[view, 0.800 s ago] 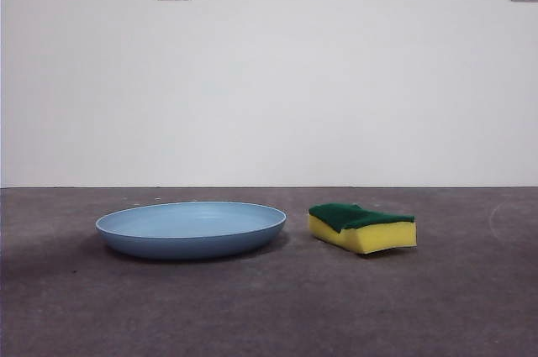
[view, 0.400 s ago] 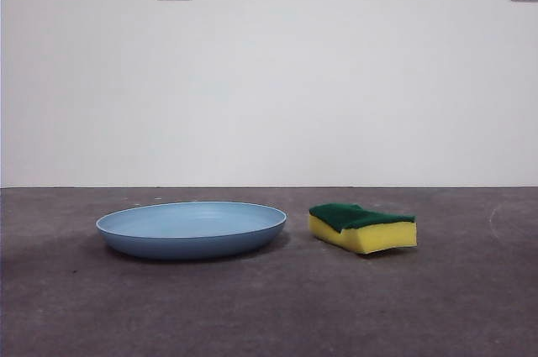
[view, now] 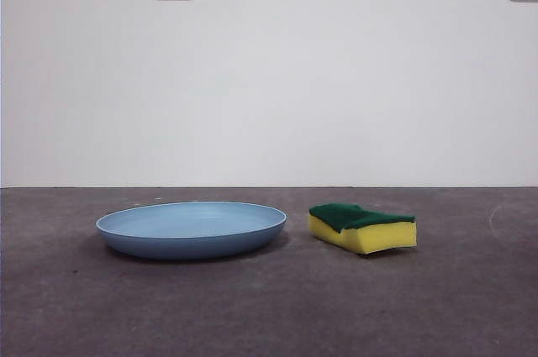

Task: Pick up the plate,pick up the cloth,clean the plate with the cloth

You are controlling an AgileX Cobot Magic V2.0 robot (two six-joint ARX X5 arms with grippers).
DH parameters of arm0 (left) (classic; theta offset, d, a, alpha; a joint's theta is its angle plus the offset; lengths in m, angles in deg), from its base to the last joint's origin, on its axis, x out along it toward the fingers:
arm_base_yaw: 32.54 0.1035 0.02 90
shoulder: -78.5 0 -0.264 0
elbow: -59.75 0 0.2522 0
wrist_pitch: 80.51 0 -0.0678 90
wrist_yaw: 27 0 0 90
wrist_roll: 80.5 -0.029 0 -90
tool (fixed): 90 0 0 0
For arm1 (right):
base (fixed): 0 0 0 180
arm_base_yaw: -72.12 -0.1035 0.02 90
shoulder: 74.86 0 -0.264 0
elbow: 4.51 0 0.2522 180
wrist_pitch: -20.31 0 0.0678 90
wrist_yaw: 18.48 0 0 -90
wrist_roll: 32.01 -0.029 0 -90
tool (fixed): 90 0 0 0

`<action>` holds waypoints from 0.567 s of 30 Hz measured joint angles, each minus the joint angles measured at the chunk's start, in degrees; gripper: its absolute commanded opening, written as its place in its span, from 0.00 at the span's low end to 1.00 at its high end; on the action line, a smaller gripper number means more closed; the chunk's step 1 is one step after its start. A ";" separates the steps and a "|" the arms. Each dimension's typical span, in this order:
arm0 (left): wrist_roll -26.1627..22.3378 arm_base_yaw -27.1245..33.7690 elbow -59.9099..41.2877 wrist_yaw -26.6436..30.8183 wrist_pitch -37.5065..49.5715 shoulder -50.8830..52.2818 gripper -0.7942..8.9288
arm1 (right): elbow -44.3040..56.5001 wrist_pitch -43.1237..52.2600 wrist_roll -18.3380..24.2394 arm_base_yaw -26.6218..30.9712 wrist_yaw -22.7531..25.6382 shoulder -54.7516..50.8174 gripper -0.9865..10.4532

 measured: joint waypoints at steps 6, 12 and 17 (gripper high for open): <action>0.00 1.18 -1.44 0.00 -0.76 3.52 0.08 | 0.00 0.00 0.00 0.00 0.00 0.00 0.09; -0.02 2.47 -1.44 0.02 -2.27 3.96 0.08 | 0.00 0.00 0.00 0.00 0.00 0.00 0.09; 0.00 2.69 -1.44 0.02 -2.43 3.96 0.08 | 0.00 0.00 0.00 0.00 0.00 0.00 0.09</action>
